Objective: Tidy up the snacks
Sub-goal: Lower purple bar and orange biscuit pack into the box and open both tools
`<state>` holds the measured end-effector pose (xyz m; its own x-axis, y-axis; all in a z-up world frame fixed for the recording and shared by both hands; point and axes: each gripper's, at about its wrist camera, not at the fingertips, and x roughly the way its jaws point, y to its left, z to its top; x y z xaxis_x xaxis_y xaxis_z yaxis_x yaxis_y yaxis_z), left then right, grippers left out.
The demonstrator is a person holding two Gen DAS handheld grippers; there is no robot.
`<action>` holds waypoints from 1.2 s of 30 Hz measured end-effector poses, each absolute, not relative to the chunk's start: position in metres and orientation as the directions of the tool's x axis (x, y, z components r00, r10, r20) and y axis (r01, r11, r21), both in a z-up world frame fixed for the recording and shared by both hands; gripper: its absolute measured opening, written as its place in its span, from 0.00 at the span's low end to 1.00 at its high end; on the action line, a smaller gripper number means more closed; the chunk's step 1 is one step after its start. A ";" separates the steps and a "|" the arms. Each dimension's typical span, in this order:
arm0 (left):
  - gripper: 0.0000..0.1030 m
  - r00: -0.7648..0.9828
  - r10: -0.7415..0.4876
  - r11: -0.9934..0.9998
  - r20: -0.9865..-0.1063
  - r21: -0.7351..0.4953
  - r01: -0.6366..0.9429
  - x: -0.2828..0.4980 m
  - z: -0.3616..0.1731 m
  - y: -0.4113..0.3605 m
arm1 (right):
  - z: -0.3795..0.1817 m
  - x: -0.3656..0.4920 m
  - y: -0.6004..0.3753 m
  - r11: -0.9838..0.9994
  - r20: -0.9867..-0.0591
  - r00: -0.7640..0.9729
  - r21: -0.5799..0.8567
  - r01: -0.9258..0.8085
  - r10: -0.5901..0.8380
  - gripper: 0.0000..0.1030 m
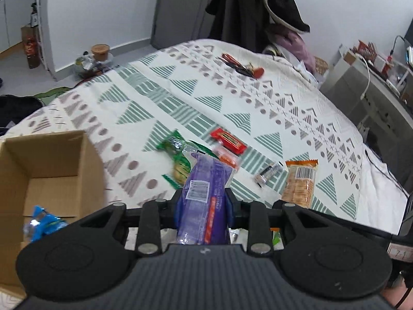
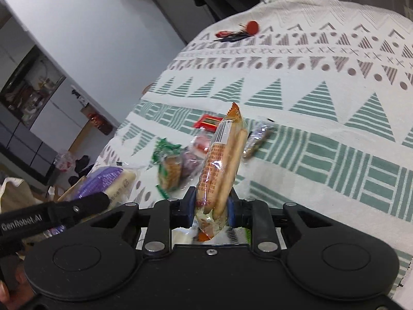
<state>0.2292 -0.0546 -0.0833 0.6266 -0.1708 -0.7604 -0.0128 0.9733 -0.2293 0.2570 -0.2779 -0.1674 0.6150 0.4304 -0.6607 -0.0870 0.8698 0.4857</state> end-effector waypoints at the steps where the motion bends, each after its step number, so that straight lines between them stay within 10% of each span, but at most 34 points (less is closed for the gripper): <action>1: 0.30 0.632 -0.165 0.973 -0.757 -0.228 -0.019 0.226 -0.080 -0.050 | -0.166 0.255 -0.277 0.865 -0.658 0.612 0.493 -0.091 0.439 0.23; 36: 0.30 0.707 0.013 0.913 -0.707 -0.280 -0.296 0.142 -0.034 0.101 | -0.089 0.197 -0.148 0.805 -0.594 0.547 0.484 -0.343 0.590 0.23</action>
<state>0.1419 0.1006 -0.0340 0.7073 0.0126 -0.7068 -0.2961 0.9132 -0.2801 0.1972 -0.1479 -0.0892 0.5467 0.5905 -0.5937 -0.3431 0.8048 0.4844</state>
